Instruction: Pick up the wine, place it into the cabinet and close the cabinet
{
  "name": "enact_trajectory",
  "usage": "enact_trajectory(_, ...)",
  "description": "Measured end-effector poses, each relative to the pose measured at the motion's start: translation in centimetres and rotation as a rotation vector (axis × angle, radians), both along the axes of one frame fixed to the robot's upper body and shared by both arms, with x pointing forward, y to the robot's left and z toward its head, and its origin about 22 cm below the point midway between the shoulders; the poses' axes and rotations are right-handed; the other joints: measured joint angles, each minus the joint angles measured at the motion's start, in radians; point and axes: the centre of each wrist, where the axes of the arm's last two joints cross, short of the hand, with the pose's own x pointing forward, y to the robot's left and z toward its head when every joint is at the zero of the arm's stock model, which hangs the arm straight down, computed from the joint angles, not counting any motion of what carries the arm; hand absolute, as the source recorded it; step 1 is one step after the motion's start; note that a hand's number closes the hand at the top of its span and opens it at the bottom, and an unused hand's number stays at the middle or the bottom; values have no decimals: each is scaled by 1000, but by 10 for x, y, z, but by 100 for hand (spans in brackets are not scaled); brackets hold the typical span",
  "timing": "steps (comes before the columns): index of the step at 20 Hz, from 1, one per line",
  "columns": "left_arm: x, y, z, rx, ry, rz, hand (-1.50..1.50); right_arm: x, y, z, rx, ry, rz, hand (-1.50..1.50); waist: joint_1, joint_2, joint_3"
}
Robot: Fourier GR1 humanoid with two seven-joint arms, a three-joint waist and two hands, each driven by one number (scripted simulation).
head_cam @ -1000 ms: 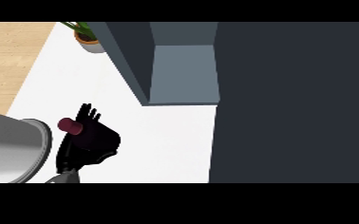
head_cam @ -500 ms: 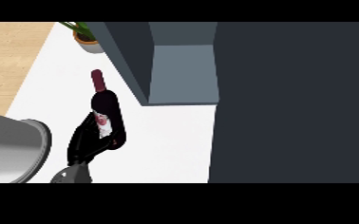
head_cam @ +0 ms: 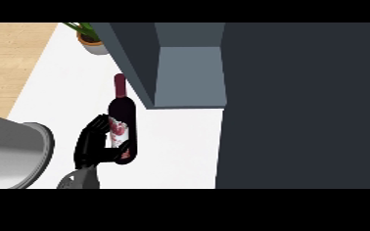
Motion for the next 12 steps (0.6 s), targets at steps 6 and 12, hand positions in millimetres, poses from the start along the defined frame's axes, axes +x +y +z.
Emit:
enact_trajectory(6,-35,7,-5,-38,-115,63,150,1,-1,1,-7,1,-7,-150,8,-2,0)
enact_trajectory(12,-44,-1,7,-87,-223,49,150,2,0,2,-1,4,-7,-150,7,-2,0)
